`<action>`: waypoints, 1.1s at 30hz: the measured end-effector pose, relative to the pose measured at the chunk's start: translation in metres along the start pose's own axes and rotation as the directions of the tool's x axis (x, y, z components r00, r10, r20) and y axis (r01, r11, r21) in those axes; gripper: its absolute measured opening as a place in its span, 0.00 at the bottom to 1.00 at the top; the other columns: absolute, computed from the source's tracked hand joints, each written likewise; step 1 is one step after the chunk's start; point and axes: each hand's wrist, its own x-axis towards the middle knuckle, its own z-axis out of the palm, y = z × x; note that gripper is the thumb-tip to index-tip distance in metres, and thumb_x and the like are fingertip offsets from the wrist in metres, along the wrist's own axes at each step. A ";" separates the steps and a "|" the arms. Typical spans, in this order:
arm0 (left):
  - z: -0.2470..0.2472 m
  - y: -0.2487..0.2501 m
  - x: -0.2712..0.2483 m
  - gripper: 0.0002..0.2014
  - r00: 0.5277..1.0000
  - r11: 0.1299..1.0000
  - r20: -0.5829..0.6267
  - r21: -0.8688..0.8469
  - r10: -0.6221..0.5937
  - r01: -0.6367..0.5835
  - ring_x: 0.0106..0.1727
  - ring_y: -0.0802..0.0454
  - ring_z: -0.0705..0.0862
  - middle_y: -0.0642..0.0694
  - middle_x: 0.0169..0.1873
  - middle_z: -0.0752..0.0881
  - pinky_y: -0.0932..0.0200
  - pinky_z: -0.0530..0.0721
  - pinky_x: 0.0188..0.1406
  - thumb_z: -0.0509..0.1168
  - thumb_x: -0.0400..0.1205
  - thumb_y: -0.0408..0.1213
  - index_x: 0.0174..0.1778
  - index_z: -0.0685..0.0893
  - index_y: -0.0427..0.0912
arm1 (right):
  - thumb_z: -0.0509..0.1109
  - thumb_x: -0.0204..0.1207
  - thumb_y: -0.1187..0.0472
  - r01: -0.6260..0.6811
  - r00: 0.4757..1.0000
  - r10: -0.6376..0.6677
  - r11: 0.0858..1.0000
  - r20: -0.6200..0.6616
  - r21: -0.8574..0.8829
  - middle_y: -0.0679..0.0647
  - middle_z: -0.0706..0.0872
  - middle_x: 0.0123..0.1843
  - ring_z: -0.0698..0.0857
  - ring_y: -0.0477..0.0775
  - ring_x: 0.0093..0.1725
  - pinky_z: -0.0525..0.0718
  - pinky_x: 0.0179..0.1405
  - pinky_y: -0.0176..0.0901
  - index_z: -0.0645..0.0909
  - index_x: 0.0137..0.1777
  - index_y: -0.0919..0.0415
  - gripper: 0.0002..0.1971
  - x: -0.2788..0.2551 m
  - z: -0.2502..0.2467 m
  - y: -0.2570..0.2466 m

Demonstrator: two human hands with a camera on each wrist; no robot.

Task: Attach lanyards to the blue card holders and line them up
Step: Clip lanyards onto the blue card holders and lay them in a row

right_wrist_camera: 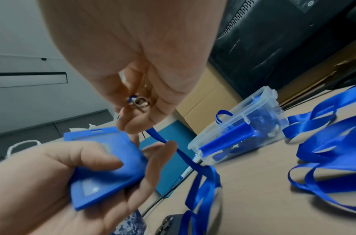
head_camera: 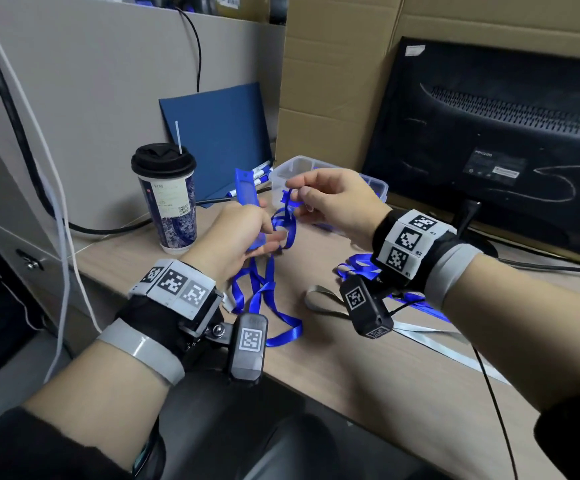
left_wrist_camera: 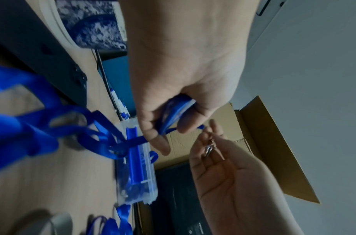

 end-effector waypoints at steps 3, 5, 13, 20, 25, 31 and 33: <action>0.014 0.004 -0.009 0.28 0.988 0.989 0.128 -0.134 0.082 -0.064 0.54 0.30 0.94 0.33 0.64 0.88 0.39 0.89 0.57 0.53 0.75 0.13 0.70 0.78 0.32 | 0.66 0.86 0.74 0.086 0.996 -0.083 0.994 -0.045 0.070 0.54 0.89 0.43 0.87 0.53 0.37 0.91 0.47 0.48 0.86 0.61 0.65 0.10 -0.016 -0.005 -0.015; 0.024 0.007 -0.015 0.26 0.984 0.985 0.158 -0.163 0.084 -0.058 0.57 0.33 0.93 0.26 0.60 0.88 0.39 0.91 0.61 0.53 0.74 0.12 0.66 0.80 0.33 | 0.68 0.82 0.78 0.162 0.982 -0.153 0.984 -0.109 0.079 0.57 0.89 0.47 0.90 0.53 0.40 0.92 0.51 0.49 0.84 0.66 0.66 0.16 -0.029 -0.012 -0.022; 0.060 0.007 -0.031 0.22 0.990 0.988 0.058 0.072 0.129 -0.133 0.33 0.48 0.75 0.43 0.40 0.79 0.60 0.77 0.36 0.59 0.75 0.17 0.50 0.80 0.51 | 0.62 0.75 0.84 0.391 0.854 -0.396 0.916 -0.338 -0.087 0.62 0.85 0.70 0.89 0.50 0.68 0.85 0.72 0.50 0.73 0.78 0.63 0.32 -0.068 -0.064 -0.042; 0.096 0.003 -0.040 0.18 0.990 0.961 0.054 0.239 0.128 -0.137 0.39 0.42 0.78 0.39 0.43 0.83 0.60 0.74 0.33 0.63 0.75 0.22 0.55 0.85 0.46 | 0.70 0.82 0.72 0.441 0.631 -0.533 0.844 -0.564 -0.304 0.56 0.92 0.62 0.91 0.46 0.63 0.86 0.69 0.46 0.83 0.73 0.65 0.20 -0.111 -0.113 -0.053; 0.129 -0.002 -0.056 0.24 0.994 0.950 0.041 0.294 0.096 -0.104 0.38 0.43 0.79 0.36 0.45 0.85 0.55 0.77 0.43 0.64 0.78 0.22 0.71 0.82 0.37 | 0.73 0.83 0.57 0.396 0.491 -0.568 0.821 -0.661 -0.412 0.49 0.94 0.56 0.92 0.47 0.57 0.89 0.63 0.56 0.88 0.67 0.59 0.15 -0.146 -0.145 -0.060; 0.172 0.002 -0.135 0.18 0.744 0.996 0.662 0.068 -0.088 0.057 0.56 0.32 0.93 0.25 0.56 0.91 0.46 0.92 0.60 0.51 0.79 0.14 0.58 0.77 0.35 | 0.72 0.84 0.51 0.231 0.274 -0.661 0.750 -0.699 -0.619 0.45 0.94 0.44 0.93 0.48 0.44 0.91 0.51 0.51 0.92 0.61 0.56 0.13 -0.213 -0.189 -0.085; 0.186 -0.006 -0.158 0.18 0.568 0.985 0.806 0.113 -0.167 0.129 0.60 0.27 0.91 0.23 0.61 0.89 0.41 0.89 0.66 0.50 0.80 0.15 0.58 0.76 0.37 | 0.70 0.83 0.46 0.069 0.230 -0.710 0.694 -0.666 -0.716 0.44 0.94 0.45 0.92 0.52 0.45 0.89 0.52 0.51 0.93 0.61 0.51 0.15 -0.242 -0.202 -0.084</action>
